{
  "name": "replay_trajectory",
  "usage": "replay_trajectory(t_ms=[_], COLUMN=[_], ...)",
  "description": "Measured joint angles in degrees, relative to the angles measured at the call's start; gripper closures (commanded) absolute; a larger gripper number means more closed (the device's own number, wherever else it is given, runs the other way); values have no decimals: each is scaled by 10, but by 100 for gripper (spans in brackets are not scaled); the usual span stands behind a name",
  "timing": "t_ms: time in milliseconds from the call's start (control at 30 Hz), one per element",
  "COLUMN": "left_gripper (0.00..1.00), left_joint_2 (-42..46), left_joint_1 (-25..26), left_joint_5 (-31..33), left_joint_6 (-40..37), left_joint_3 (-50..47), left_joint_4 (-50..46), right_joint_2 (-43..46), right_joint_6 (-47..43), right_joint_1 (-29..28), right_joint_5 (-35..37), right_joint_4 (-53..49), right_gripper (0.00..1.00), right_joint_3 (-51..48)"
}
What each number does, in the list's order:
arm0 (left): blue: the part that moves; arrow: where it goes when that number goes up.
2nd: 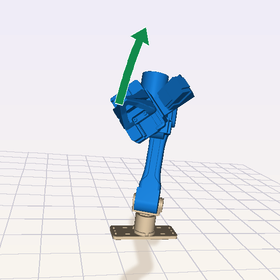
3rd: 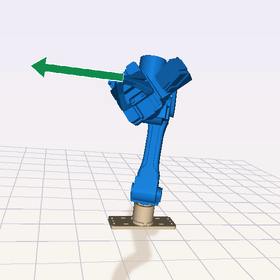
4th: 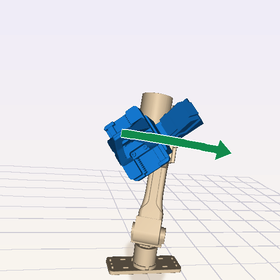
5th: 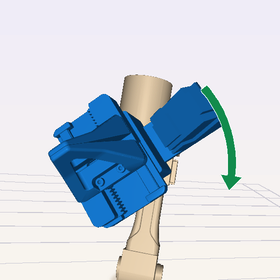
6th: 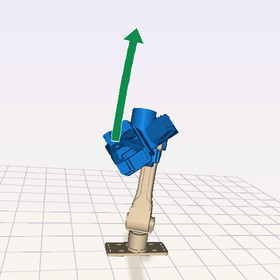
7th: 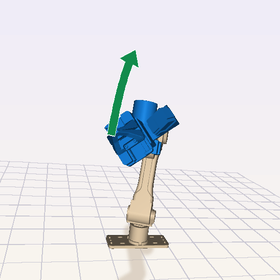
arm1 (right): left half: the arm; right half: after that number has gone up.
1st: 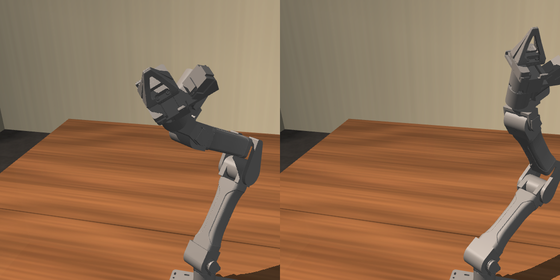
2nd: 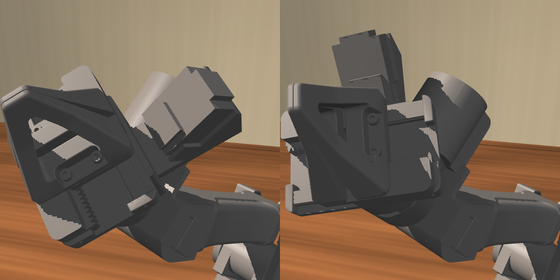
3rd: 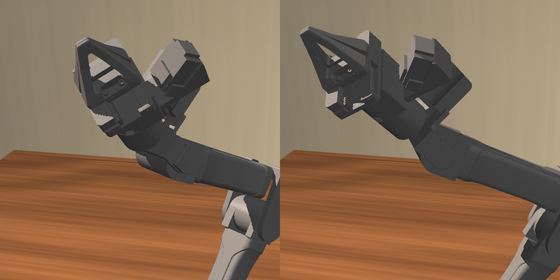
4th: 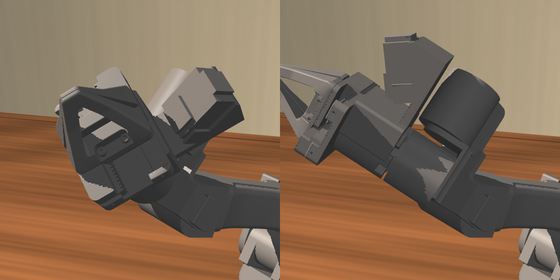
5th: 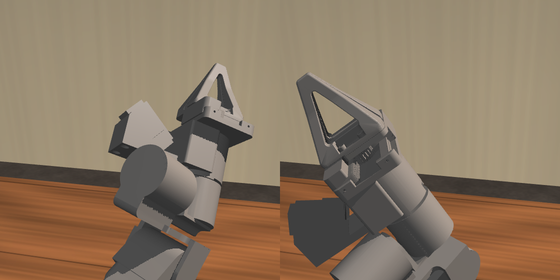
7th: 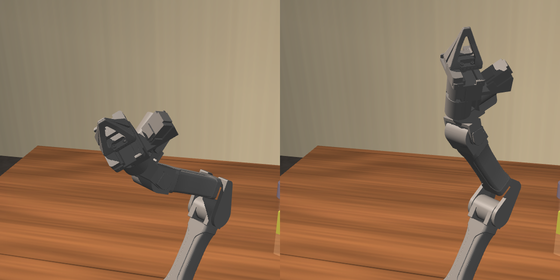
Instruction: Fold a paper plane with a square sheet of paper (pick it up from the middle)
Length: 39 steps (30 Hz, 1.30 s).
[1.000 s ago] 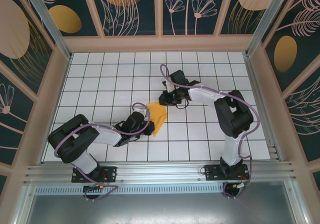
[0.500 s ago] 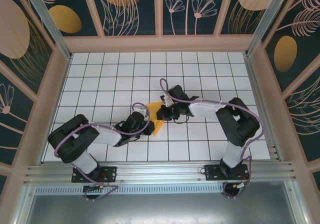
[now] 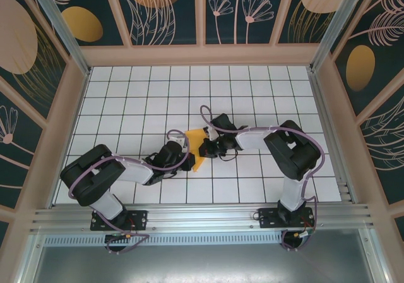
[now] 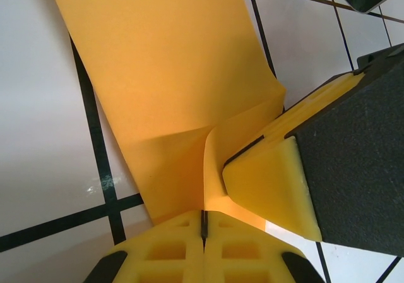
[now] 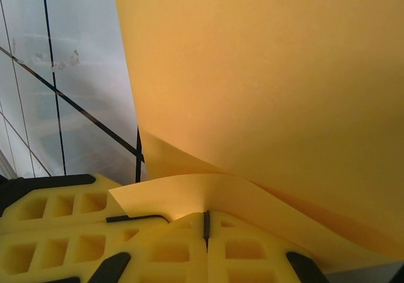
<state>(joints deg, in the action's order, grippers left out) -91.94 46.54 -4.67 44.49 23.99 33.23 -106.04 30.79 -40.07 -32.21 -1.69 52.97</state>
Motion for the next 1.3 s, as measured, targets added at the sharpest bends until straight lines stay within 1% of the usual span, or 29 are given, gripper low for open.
replay_trajectory(t_ms=[200, 467, 667, 833, 933, 1100, 1300], left_gripper=[99, 99, 100, 100, 100, 100, 100], left_joint_2=[0, 0, 0, 0, -1, -1, -1], left_joint_1=[-1, -2, -2, -2, -2, -2, -2], left_joint_5=[-3, -5, -5, -5, -7, -8, -8], left_joint_6=[0, 0, 0, 0, 0, 0, 0], left_joint_3=[0, 0, 0, 0, 0, 0, 0], left_joint_4=[0, 1, 0, 0, 0, 1, 1], right_joint_2=[3, 63, 54, 28, 24, 33, 64], right_joint_6=[0, 1, 2, 2, 3, 2, 3], right_joint_1=[2, 30, 36, 37, 39, 40, 59], right_joint_5=[-2, -3, -2, 22, 23, 28, 22], right_joint_4=[0, 17, 24, 27, 28, 19, 15], right_gripper=[91, 92, 92, 93, 92, 91, 92], right_joint_3=[0, -20, -37, -37, -36, -35, -34])
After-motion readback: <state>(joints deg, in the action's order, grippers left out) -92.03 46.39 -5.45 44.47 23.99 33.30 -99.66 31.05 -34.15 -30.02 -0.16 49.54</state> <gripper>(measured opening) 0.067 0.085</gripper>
